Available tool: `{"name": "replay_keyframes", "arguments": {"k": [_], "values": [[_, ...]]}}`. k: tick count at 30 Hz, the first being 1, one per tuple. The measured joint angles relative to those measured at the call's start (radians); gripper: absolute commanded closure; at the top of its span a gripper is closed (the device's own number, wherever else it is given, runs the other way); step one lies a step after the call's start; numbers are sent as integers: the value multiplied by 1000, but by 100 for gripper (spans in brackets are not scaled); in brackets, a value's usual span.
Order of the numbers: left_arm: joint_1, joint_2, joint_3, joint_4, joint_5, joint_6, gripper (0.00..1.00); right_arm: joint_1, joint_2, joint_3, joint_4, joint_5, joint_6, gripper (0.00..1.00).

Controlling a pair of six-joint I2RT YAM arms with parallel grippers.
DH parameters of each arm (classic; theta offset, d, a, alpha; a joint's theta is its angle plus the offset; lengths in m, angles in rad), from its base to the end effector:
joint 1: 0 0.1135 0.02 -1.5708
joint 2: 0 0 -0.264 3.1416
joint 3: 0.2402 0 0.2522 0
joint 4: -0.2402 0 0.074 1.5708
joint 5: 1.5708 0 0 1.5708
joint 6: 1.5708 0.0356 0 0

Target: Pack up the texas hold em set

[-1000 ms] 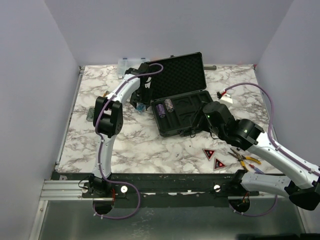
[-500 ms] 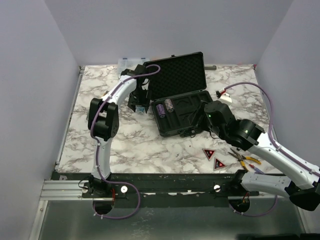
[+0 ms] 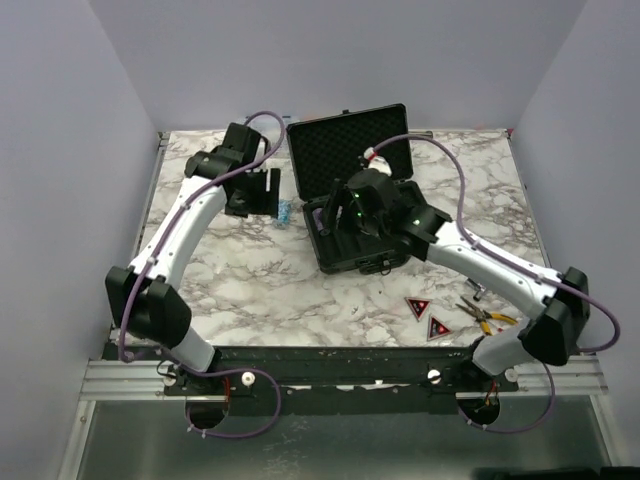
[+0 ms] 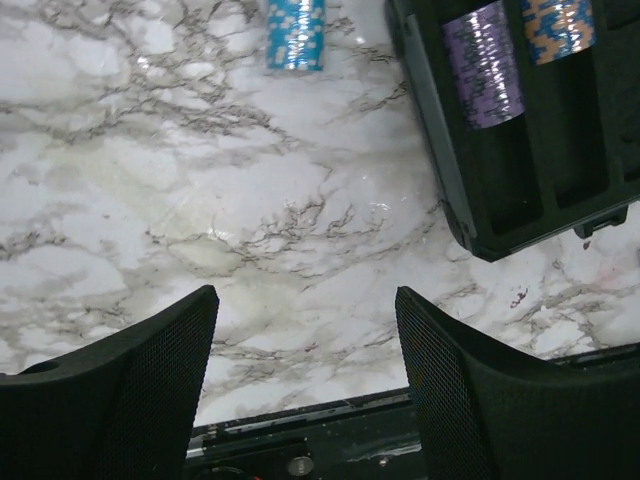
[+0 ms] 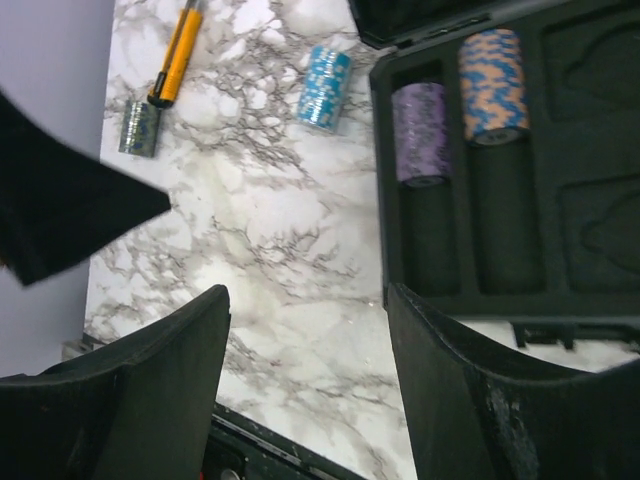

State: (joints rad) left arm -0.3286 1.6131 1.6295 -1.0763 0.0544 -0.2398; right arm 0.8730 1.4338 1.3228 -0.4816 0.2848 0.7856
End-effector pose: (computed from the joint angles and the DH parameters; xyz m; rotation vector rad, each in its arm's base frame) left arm 0.3105 -0.1079 0.3457 0.1366 2.6504 -0.2636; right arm 0.2157 0.2417 0.3471 0.0717 2.2091 0.6516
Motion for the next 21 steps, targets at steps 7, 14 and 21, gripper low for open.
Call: {"name": "replay_keyframes", "arguments": {"k": [7,14,21], "values": [[94,-279,-247,6,-56,-72,26,0,267,157,86,-112,0,27],[111,-616,-462,17,-84,-120,23,3,552,365,96,-167,26,23],[111,-844,-621,17,-85,-153,20,6,774,600,57,-144,48,22]]}}
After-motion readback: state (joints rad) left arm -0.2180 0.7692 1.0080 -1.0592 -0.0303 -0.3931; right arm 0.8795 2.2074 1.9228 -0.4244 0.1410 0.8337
